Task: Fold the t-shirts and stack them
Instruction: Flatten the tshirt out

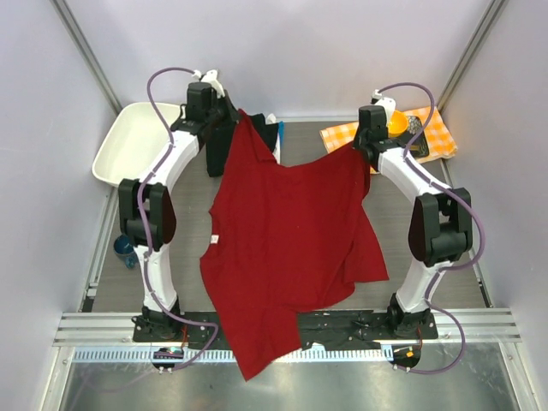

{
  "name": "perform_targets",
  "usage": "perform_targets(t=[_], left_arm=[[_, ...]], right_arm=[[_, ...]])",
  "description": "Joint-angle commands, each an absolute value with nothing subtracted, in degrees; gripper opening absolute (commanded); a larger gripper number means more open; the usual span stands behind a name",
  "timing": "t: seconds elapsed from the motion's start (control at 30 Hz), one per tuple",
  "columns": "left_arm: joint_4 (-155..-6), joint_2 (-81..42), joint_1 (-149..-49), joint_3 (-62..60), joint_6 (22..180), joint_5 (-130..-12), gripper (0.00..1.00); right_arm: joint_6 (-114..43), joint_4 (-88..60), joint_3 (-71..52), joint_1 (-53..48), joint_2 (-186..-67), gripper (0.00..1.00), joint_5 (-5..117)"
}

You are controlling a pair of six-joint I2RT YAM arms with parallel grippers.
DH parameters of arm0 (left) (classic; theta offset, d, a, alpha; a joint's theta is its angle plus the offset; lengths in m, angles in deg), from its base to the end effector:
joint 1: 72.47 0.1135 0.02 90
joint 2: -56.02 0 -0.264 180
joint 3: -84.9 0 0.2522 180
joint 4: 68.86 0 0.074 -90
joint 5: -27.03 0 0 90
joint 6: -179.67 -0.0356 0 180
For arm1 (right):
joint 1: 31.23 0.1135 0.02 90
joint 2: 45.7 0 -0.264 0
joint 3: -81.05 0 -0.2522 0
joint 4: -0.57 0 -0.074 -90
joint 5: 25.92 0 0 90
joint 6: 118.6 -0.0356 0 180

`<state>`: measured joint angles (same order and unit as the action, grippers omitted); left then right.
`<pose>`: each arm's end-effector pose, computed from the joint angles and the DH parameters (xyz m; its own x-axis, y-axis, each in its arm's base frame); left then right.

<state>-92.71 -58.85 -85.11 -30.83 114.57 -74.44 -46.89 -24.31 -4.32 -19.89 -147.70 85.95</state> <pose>0.4702 -0.1127 0.3143 -0.5112 -0.3082 -0.8023 0.1961 0.8670 -0.4580 0.4100 0.0687 0.2823 -0.4571 0.2054 -0.8654 0.2842 0.9557 0.0767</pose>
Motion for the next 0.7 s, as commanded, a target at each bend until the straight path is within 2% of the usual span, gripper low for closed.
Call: perform_targets(t=[0.0, 0.23, 0.3, 0.33, 0.37, 0.4, 0.43, 0.47, 0.53, 0.67], left_arm=[[-91.66, -62.8, -83.98, -42.48, 113.49, -77.03, 0.0], [-97.12, -72.12, -81.79, -59.09, 112.61, -77.03, 0.0], [-98.7, -75.62, -81.44, -62.09, 112.61, -76.6, 0.03], [-99.58, -77.21, -81.09, -65.76, 112.61, -75.03, 0.14], [-100.28, -78.7, -80.82, -67.62, 112.69, -74.23, 0.31], [-102.03, -81.5, -80.47, -69.29, 113.04, -73.0, 0.67], [-102.92, -82.58, -79.95, -71.92, 113.4, -70.73, 0.83], [-103.62, -83.28, -79.68, -72.82, 114.97, -68.88, 1.0], [-104.95, -83.12, -78.54, -72.57, 116.91, -67.02, 1.0], [-100.05, -74.61, -78.36, -61.87, 120.33, -67.27, 1.0]], right_arm=[[-48.03, -18.47, 3.13, -21.12, -150.02, 0.01, 86.4], [-46.97, -13.98, 5.16, -22.17, -153.45, 0.01, 87.9], [-46.62, -15.99, 10.49, -22.61, -156.69, 0.01, 87.99], [-46.62, -19.83, 13.05, -22.79, -158.45, 0.06, 88.42], [-46.8, -21.52, 15.43, -22.96, -162.38, 0.16, 89.04], [-47.58, -22.58, 18.67, -22.96, -163.55, 0.49, 90.17], [-47.85, -23.12, 19.31, -22.96, -164.7, 0.64, 92.62], [-47.94, -23.04, 19.58, -22.96, -165.06, 0.73, 93.6], [-47.24, -22.16, 18.8, -22.96, -164.28, 0.96, 94.49], [-47.5, -19.26, 11.25, -22.88, -155.68, 0.97, 94.84]])
